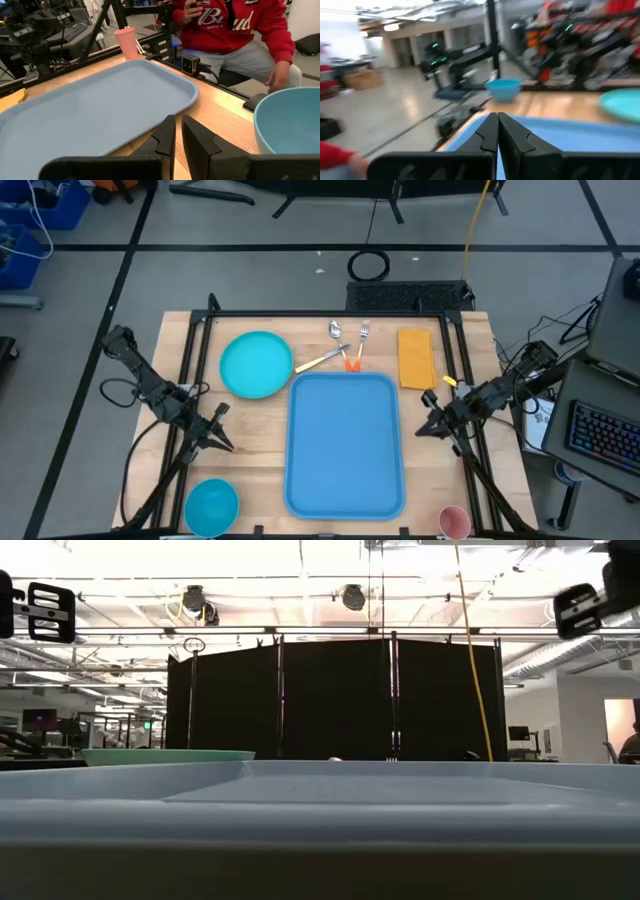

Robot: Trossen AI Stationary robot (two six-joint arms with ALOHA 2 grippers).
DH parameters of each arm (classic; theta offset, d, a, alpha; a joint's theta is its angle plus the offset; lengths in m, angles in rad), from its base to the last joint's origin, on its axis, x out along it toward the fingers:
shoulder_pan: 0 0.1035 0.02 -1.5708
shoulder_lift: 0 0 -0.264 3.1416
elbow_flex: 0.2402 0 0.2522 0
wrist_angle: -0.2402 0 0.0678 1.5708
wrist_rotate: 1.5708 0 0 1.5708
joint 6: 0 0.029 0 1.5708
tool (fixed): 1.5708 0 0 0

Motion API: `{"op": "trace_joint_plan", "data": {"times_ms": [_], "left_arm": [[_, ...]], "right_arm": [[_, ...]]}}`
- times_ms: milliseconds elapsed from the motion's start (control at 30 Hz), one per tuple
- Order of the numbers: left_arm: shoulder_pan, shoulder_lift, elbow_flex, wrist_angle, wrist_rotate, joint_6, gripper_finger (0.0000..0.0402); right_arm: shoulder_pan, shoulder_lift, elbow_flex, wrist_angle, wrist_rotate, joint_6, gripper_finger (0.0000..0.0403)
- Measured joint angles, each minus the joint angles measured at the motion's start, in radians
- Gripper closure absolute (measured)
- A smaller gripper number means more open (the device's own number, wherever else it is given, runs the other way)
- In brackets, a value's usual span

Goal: Set up tray
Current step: Put the pink cup on the blue serving tray

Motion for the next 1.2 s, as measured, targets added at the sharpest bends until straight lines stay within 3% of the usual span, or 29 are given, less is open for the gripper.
{"op": "trace_joint_plan", "data": {"times_ms": [400,833,1200], "left_arm": [[0.000,0.000,0.000,0.001,0.000,0.000,0.0364],[0.000,0.000,0.000,0.001,0.000,0.000,0.0364],[0.001,0.000,0.000,0.010,-0.007,0.001,0.0364]], "right_arm": [[0.000,0.000,0.000,0.196,-0.004,0.007,0.0403],[0.000,0.006,0.000,0.143,-0.004,0.029,0.0403],[-0.033,0.055,0.000,0.199,0.052,-0.042,0.0403]]}}
